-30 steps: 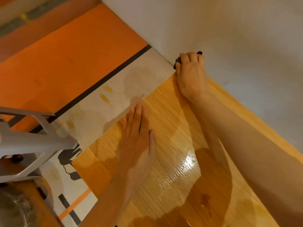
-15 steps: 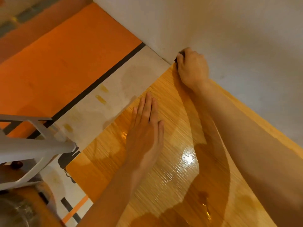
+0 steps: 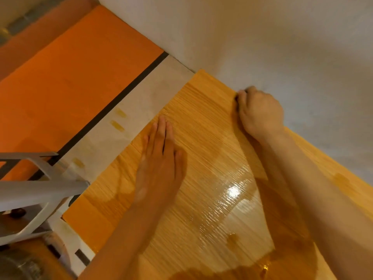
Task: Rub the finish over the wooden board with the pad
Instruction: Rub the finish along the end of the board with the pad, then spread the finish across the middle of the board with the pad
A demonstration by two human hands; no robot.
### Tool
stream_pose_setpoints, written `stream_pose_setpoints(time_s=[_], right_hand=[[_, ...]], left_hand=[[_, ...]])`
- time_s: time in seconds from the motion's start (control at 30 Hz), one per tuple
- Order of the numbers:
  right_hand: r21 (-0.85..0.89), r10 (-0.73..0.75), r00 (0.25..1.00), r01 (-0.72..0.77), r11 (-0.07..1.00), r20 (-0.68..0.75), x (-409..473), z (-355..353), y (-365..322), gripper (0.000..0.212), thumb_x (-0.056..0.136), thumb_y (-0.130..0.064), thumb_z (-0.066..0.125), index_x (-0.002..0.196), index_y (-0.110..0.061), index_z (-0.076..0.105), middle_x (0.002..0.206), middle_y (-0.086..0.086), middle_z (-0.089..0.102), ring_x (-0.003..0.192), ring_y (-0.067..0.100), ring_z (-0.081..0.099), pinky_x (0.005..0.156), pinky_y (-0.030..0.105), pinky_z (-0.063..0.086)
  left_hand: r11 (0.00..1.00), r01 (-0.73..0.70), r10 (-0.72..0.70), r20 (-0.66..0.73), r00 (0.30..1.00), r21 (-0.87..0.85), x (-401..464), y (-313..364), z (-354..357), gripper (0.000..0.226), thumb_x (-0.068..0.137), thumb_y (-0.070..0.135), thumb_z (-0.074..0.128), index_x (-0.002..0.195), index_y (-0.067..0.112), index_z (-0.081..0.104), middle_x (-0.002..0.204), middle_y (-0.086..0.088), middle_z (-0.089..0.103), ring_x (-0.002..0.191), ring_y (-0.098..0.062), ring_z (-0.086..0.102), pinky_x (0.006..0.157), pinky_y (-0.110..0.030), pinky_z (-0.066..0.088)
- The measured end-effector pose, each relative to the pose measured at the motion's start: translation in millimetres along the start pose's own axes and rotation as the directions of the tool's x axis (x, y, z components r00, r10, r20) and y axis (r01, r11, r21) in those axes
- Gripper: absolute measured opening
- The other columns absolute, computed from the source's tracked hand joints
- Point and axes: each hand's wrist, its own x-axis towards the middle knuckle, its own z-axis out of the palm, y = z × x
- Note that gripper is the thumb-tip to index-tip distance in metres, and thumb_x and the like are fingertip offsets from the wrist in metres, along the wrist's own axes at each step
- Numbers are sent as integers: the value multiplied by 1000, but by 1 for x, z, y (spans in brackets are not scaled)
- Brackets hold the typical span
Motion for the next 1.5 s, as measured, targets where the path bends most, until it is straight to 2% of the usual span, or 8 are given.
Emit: stream_pose_setpoints(time_s=[0.23,0.37,0.57,0.73,0.87,1.07,1.33,1.5], right_hand=[[86,-199,979,195,977,34,4,3,-2,41,104,-28,26,134,-7,46,117,21,57,105,38,51,89,43,38],[117,-75,995,66,991,73,-43,-16,68,45,105,-27,29,147,-11,34,122,21,54,115,39,47,98,43,35],[82,28,995,-20,996,-99,-78,-7,43,46,104,-20,30,148,-4,31,139,18,45,128,33,38,111,37,29],[0,-102,995,102,995,-4,-171,1,23,51,103,-25,28,152,-9,21,160,9,18,149,25,10,122,45,11],[-90,-206,977,211,973,57,-165,-5,37,50,104,-29,25,152,-13,22,160,6,17,150,24,7,123,42,6],[30,121,992,-121,992,-28,-100,-10,40,52,105,-24,23,151,-3,17,160,17,14,148,32,7,123,41,6],[-85,-21,999,17,996,-44,-161,-9,35,52,103,-28,28,152,-11,21,159,14,21,143,34,26,116,43,25],[-57,67,973,-81,995,-219,-95,-21,59,32,97,-36,49,123,-24,62,137,3,49,114,31,46,91,40,35]], left_hand=[[992,-35,35,-2,999,-122,-5,1,-5,58,108,26,32,158,7,9,167,-7,-1,155,-16,-7,126,-32,-6],[996,-32,34,21,999,-87,-3,2,-7,59,108,28,28,158,9,5,167,-5,-5,154,-15,-10,124,-28,-10],[993,-51,47,41,998,106,-5,1,-6,60,106,30,14,157,3,-3,166,-14,-10,154,-23,-12,125,-34,-11],[996,-31,37,65,997,-89,-5,1,-7,62,107,32,22,158,9,-6,166,-7,-15,154,-18,-16,126,-38,-8],[990,-36,45,65,997,-136,-4,-1,-7,65,107,34,29,157,13,-6,166,-4,-15,154,-17,-16,126,-39,-8],[987,-68,81,80,994,-144,-5,-3,-8,64,107,33,31,159,14,-3,165,-7,-17,153,-18,-18,125,-39,-10],[985,-59,75,96,993,-161,-4,1,-12,65,107,32,33,159,13,0,166,-6,-15,153,-17,-17,125,-39,-10],[947,-276,299,130,946,-166,-5,34,0,62,107,27,33,158,16,-2,166,-6,-13,154,-19,-15,126,-38,-8]])
